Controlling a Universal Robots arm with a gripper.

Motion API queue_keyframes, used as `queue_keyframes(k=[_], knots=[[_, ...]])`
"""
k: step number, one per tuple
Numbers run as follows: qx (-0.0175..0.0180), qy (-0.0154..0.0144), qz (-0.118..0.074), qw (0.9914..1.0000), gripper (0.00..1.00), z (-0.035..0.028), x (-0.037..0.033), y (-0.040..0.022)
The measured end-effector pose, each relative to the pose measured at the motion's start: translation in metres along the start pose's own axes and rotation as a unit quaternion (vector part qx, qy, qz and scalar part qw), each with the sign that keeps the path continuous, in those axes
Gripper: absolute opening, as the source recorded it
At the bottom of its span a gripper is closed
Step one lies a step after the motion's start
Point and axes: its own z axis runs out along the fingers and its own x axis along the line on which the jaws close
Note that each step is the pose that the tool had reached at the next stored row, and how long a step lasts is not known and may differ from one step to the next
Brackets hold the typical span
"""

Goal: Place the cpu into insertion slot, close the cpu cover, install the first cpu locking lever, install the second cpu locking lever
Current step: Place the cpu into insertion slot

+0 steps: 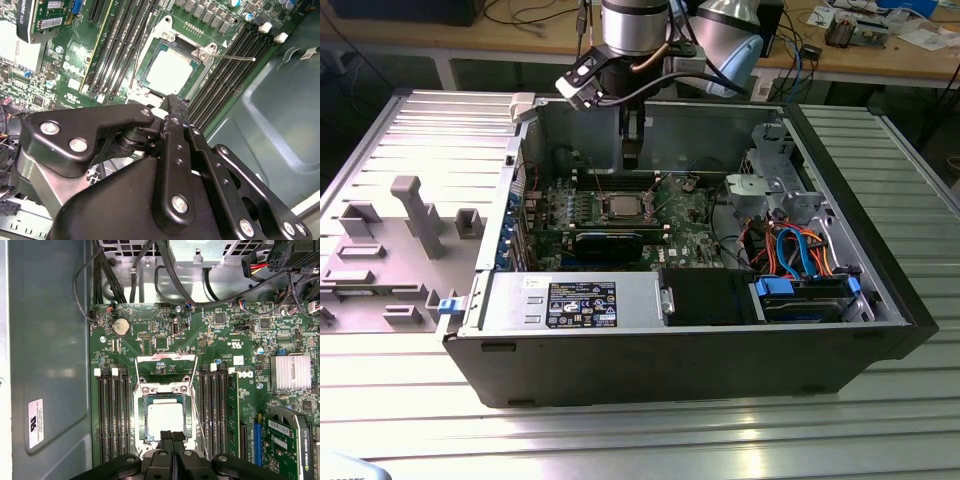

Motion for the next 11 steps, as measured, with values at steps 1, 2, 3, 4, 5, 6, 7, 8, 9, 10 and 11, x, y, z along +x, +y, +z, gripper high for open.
queue_keyframes(k=[1, 2, 3, 4, 5, 6, 7, 8, 9, 10, 11], knots=[[0.0, 0.0, 0.0, 1.0, 0.11, -0.0012, 0.0, 0.0], [0.0, 0.0, 0.0, 1.0, 0.11, -0.002, -0.0001, 0.0], [0.0, 0.0, 0.0, 1.0, 0.11, -0.003, -0.0001, 0.0001], [0.0, 0.0, 0.0, 1.0, 0.11, -0.0038, -0.0002, 0.0001], [0.0, 0.0, 0.0, 1.0, 0.11, -0.0048, -0.0002, 0.0001], [0.0, 0.0, 0.0, 1.0, 0.11, -0.0055, -0.0002, 0.0001], [0.0, 0.0, 0.0, 1.0, 0.11, -0.0059, -0.0002, 0.0001], [0.0, 0.0, 0.0, 1.0, 0.11, -0.0065, -0.0003, 0.0002], [-0.0001, 0.0001, 0.0, 1.0, 0.11, -0.0068, -0.0003, 0.0002], [-0.0001, 0.0002, 0.0, 1.0, 0.11, -0.007, -0.0004, 0.0002], [0.0, 0.0002, 0.0, 1.0, 0.11, -0.0073, -0.0004, 0.0002]])
